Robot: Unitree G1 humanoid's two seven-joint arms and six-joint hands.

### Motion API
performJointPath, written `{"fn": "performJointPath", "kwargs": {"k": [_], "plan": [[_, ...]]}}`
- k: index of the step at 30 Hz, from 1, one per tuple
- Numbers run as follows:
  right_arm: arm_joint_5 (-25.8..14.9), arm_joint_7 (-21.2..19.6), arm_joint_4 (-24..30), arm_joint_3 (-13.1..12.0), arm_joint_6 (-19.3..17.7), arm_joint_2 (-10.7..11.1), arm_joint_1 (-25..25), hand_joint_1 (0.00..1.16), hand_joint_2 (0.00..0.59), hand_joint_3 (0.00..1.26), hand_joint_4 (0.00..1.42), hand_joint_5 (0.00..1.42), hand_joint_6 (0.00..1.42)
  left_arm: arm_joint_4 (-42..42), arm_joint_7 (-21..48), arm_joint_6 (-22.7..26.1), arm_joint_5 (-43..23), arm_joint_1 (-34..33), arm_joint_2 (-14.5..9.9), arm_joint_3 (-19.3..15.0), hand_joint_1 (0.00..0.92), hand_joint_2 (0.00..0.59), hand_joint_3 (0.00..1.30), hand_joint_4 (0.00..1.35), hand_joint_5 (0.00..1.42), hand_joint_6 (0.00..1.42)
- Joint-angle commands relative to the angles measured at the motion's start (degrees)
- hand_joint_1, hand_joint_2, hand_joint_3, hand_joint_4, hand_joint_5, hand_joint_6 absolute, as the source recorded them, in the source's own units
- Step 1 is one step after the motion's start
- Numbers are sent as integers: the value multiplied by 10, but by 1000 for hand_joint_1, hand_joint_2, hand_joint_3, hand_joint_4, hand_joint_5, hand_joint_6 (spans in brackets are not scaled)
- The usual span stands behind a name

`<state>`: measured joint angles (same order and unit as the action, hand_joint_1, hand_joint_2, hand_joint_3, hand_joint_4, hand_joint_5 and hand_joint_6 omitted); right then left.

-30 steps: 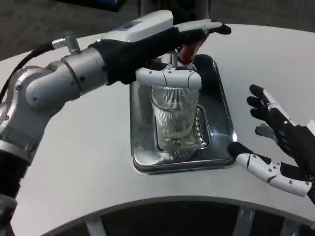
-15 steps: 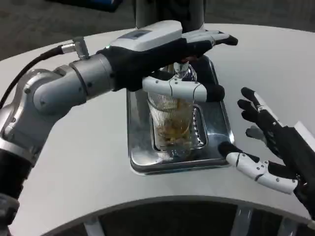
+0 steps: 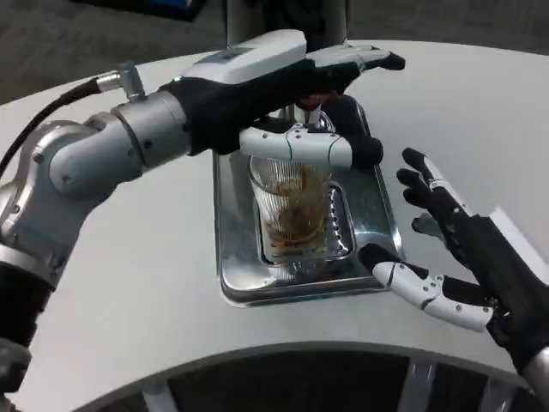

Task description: Grasp the cup under the faucet to collect the drink, then remove the cup.

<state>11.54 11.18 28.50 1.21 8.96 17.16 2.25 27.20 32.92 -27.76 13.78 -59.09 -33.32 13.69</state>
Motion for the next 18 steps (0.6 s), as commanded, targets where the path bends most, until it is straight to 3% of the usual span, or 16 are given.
{"fn": "performJointPath", "kwargs": {"k": [1, 18], "plan": [[15, -15, -18, 17, -11, -15, 18, 620, 266, 0, 54, 72, 144, 13, 19, 29, 12, 26, -12, 0, 0, 86, 98, 0, 10, 105], [56, -40, -99, 60, -6, -54, 88, 623, 266, 0, 54, 73, 144, 3, 35, 36, -8, 36, -18, -14, 0, 86, 98, 0, 17, 105]]}}
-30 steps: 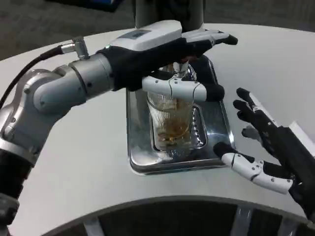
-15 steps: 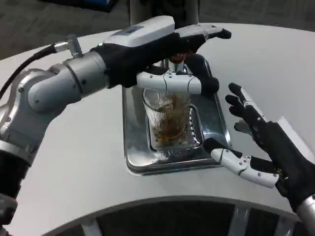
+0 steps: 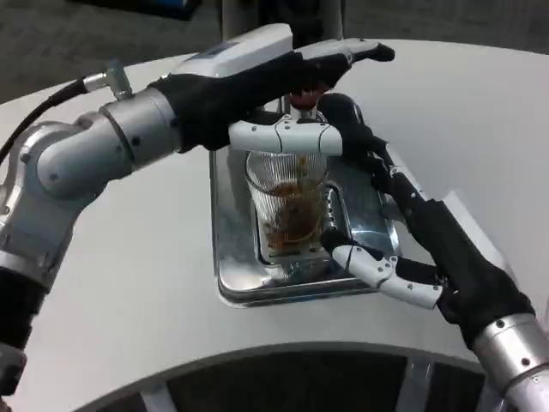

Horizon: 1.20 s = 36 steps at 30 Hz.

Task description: Grasp the cup under the faucet to collect the drink, then remove the cup.

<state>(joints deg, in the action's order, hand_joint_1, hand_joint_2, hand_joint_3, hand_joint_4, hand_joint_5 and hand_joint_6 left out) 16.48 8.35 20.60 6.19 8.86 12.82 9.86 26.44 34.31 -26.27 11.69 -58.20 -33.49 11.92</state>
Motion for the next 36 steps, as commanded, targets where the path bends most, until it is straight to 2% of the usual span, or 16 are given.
{"fn": "performJointPath", "kwargs": {"k": [1, 15, 28, 36], "plan": [[8, -13, -25, 12, -4, -13, 16, 623, 266, 0, 54, 73, 144, 10, 21, 21, 13, 27, -16, 3, 0, 86, 98, 0, 18, 105], [28, -48, -109, 33, -11, -44, 66, 624, 266, 0, 54, 68, 144, 9, 27, 21, 11, 29, -21, -3, 0, 85, 99, 0, 21, 105], [35, -85, -189, 44, -21, -64, 119, 639, 256, 0, 27, 38, 103, 15, 33, 17, 11, 30, -29, -13, 0, 87, 98, 0, 22, 105], [36, -95, -223, 50, -23, -71, 140, 640, 256, 0, 1, 16, 86, 13, 34, 18, 7, 29, -35, -14, 0, 85, 105, 0, 23, 105]]}}
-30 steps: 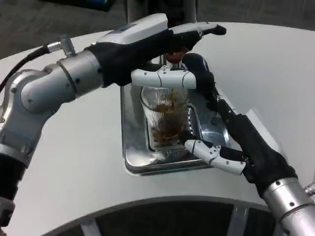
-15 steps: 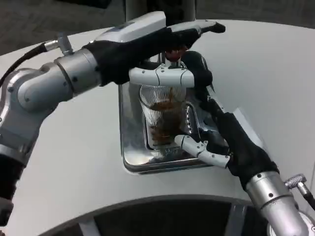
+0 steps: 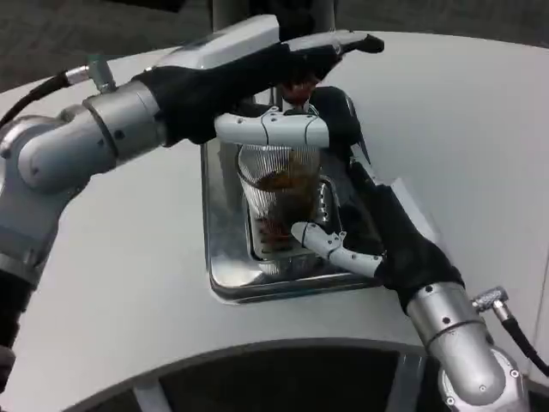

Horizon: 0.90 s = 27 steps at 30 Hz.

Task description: Grasp the cup under the faucet to collect the drink, then remove the cup.

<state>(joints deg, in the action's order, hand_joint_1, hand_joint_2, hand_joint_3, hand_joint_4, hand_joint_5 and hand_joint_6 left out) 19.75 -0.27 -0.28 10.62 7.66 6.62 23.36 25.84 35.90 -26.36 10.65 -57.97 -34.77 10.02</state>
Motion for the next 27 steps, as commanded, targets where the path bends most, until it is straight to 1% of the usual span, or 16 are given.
{"fn": "performJointPath", "kwargs": {"k": [1, 6, 17, 27], "plan": [[2, -9, -18, 6, -11, -10, 6, 640, 256, 0, 0, 16, 85, 19, 18, 20, 17, 26, -23, 4, 0, 85, 106, 0, 23, 105], [0, -11, -27, 8, -12, -16, 12, 646, 242, 0, 0, 5, 79, 18, 19, 21, 14, 26, -26, 5, 0, 93, 108, 0, 23, 105], [-2, -19, -44, 7, -8, -34, 30, 651, 240, 0, 0, 4, 72, 11, 19, 25, 10, 34, -34, 2, 0, 89, 108, 0, 23, 105], [5, -40, -89, 10, 0, -51, 62, 645, 235, 0, 0, 0, 64, -1, 22, 29, 4, 42, -45, -4, 0, 92, 108, 0, 23, 105]]}}
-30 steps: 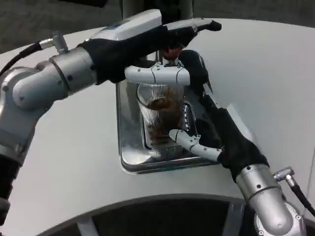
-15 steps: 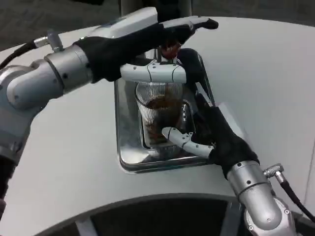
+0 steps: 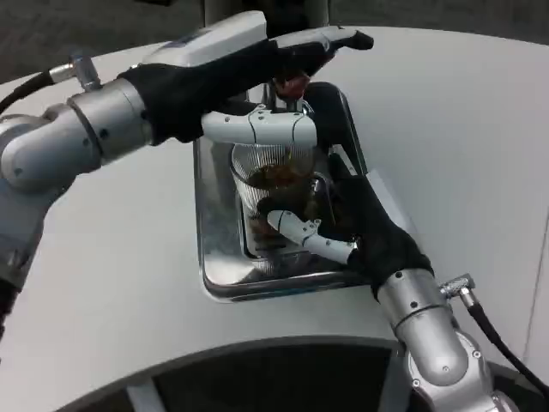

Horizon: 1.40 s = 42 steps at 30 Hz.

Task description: Grasp the cup under the faucet to collect the drink, then remove the cup.

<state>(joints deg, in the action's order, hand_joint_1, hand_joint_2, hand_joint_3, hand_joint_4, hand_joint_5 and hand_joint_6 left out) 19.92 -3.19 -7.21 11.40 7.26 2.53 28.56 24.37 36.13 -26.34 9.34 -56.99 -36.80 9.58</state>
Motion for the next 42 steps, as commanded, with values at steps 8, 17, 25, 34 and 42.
{"fn": "performJointPath", "kwargs": {"k": [8, 17, 25, 34, 42], "plan": [[0, -15, -46, 3, 1, -14, 26, 650, 238, 0, 0, 0, 63, 11, 20, 30, 15, 34, -30, -2, 0, 92, 108, 0, 23, 105], [-3, -14, -66, 5, 1, -23, 39, 646, 236, 0, 0, 0, 63, 11, 25, 44, -6, 40, -27, -14, 0, 93, 108, 0, 27, 116], [-4, -17, -73, 1, -5, -21, 40, 650, 239, 0, 0, 2, 63, 10, 25, 103, -98, 49, 3, -55, 0, 98, 117, 0, 37, 132], [-2, -22, -63, 2, -15, -22, 29, 641, 234, 0, 23, 51, 100, -36, 17, 181, -182, 61, 42, -104, 0, 90, 134, 13, 68, 161], [0, -33, -66, 12, -26, -30, 29, 641, 234, 0, 79, 113, 138, -131, 12, 242, -231, 88, 56, -144, 0, 100, 165, 57, 105, 191]]}}
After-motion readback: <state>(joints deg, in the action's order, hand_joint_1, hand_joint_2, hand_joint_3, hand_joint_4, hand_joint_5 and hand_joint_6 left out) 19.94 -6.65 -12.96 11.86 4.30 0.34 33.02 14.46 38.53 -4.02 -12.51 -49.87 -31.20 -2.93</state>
